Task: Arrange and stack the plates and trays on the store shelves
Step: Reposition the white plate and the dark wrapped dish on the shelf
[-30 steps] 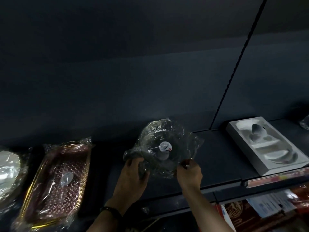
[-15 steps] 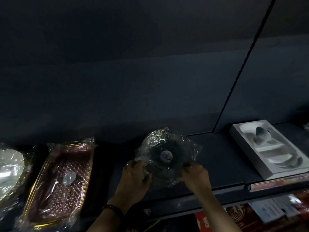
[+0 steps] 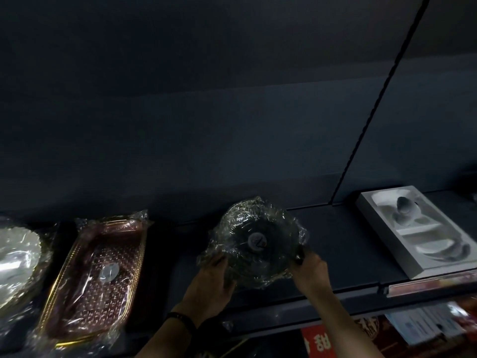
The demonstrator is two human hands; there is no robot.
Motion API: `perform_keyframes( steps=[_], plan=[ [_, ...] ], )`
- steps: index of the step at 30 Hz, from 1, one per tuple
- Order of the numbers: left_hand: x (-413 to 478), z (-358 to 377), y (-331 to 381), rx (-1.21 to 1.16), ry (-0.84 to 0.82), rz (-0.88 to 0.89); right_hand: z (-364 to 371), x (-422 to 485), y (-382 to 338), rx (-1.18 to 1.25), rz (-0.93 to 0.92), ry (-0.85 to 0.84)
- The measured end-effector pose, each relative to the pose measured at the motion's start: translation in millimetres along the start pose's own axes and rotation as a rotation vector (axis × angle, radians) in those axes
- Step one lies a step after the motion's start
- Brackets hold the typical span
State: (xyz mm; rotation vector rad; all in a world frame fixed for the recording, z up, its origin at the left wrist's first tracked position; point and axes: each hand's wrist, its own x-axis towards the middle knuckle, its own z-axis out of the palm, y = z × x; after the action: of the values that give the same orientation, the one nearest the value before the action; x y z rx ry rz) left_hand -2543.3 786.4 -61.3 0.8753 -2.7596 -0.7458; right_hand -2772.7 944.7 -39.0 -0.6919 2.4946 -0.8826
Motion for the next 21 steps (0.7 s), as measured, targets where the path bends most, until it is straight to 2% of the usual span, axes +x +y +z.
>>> perform_keyframes(
  steps=[3, 7, 11, 15, 19, 21],
  plan=[
    [-7, 1, -3, 0.054, -0.012, 0.016, 2, -4, -3, -0.020, 0.006, -0.014],
    [-27, -1, -5, 0.169, -0.098, -0.110, 9, -7, -17, -0.025, -0.073, -0.063],
    [-47, -7, -25, 0.189, -0.135, -0.204, 38, -5, -33, -0.056, -0.099, -0.127],
    [-65, -25, -52, 0.201, -0.060, -0.228, 66, -19, -55, -0.006, -0.188, -0.182],
    [-72, -38, -92, 0.282, -0.030, -0.145, 86, -32, -76, 0.067, -0.245, -0.219],
    [-71, -24, -134, 0.175, -0.001, -0.186, 92, -35, -84, 0.092, -0.261, -0.235]
  ],
)
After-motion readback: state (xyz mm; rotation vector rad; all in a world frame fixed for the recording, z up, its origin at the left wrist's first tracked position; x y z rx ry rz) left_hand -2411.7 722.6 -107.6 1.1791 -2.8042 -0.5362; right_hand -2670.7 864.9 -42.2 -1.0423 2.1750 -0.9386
